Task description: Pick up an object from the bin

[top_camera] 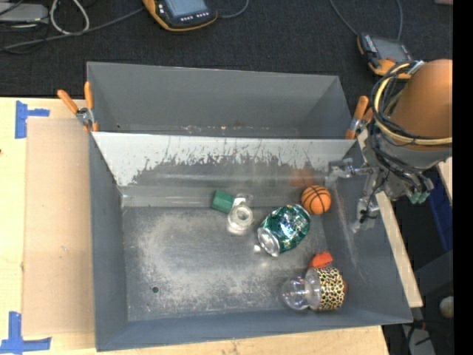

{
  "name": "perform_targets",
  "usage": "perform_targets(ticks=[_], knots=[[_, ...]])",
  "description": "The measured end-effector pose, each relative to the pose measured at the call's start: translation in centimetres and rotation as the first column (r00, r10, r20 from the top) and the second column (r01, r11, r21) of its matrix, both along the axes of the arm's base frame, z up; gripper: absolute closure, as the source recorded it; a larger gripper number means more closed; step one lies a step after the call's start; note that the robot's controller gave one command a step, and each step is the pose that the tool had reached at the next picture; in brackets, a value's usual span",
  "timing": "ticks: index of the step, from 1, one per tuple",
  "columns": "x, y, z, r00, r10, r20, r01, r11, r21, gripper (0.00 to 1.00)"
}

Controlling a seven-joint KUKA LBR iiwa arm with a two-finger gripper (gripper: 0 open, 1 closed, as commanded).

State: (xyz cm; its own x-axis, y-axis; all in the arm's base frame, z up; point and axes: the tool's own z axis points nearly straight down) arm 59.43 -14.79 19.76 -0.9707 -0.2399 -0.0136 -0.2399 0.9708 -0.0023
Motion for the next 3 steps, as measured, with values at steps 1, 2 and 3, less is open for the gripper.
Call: perform_targets(ticks=[1,2,3], knots=[[0.2,-0.1,1.6,1.000,0.012,0.003,-0.012,1.000,-0.001,0.00],[-2.1,-0.2,2.4,0.981,0.193,0.006,-0.193,0.981,-0.005,0.00],[-2.2,-0.4,2.1,0.840,0.542,0.005,-0.542,0.840,-0.012,0.00]])
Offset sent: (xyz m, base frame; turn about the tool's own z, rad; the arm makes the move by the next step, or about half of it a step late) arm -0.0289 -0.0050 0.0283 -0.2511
